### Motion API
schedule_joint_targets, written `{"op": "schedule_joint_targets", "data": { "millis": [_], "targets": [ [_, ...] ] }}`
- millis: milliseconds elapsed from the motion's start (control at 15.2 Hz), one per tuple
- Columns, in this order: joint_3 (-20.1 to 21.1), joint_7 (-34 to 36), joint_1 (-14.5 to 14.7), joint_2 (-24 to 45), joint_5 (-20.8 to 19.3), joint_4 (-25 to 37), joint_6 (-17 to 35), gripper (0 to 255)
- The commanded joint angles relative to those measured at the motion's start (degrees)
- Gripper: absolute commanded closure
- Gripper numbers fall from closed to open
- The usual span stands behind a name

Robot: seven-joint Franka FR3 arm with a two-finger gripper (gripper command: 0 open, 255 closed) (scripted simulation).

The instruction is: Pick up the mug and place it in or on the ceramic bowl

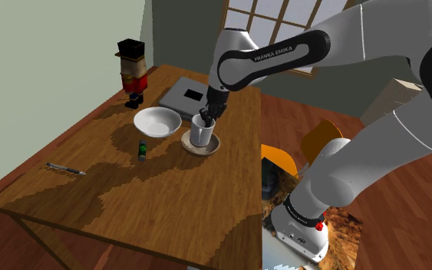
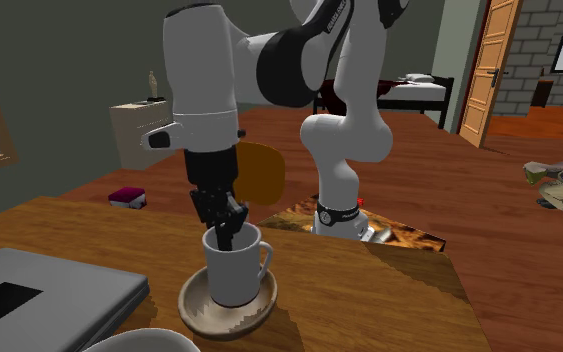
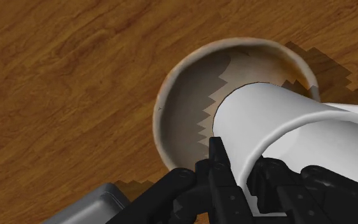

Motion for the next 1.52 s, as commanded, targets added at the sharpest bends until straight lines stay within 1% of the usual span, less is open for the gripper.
{"op": "schedule_joint_targets", "data": {
  "millis": [0,330,396,726,990,1452],
  "targets": [
    [0.0,0.0,0.0,0.2,0.0,-0.1,0.4,255],
    [0.0,0.0,0.0,0.2,0.0,-0.1,0.4,255],
    [0.0,0.0,0.0,0.2,0.0,-0.1,0.3,0],
    [0.0,0.0,0.0,0.2,0.0,-0.1,0.4,0],
    [-0.4,0.1,-0.3,-3.1,-0.5,4.5,-7.6,0],
    [-0.4,0.1,-0.3,-3.1,-0.5,4.5,-7.6,0]
  ]
}}
